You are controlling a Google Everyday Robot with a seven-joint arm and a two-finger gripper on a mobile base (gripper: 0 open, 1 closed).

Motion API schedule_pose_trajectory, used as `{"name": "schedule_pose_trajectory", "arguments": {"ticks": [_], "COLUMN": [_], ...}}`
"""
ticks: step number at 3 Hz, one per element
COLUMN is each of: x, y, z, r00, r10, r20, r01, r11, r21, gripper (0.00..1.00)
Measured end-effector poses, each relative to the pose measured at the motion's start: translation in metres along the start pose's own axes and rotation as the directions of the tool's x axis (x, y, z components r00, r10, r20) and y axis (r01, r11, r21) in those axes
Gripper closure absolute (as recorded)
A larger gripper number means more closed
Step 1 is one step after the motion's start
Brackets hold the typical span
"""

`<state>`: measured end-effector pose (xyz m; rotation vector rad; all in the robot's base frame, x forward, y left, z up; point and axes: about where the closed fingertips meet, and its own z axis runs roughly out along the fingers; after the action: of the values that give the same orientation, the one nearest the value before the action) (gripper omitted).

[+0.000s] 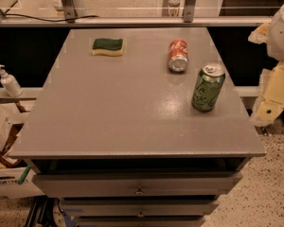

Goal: Knock green can over

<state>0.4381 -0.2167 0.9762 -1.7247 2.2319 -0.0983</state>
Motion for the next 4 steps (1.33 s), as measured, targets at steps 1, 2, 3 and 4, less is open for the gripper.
{"name": "schedule_pose_trajectory", "arguments": {"ticks": [1,2,3,4], "x": [0.000,-0.002,-0.011,-0.011], "y": [0.000,-0.001,-0.006,-0.006], "z": [0.000,-0.001,0.011,0.011], "r00": [1.000,1.000,0.996,0.996], "r10": [0.000,-0.001,-0.016,-0.016], "r20": [0.000,0.022,0.084,0.084], "r01": [0.000,0.001,0.018,0.018], "r11": [1.0000,1.0000,0.9996,0.9996], "r21": [0.000,0.001,-0.022,-0.021], "gripper": [0.00,0.00,0.00,0.00]}}
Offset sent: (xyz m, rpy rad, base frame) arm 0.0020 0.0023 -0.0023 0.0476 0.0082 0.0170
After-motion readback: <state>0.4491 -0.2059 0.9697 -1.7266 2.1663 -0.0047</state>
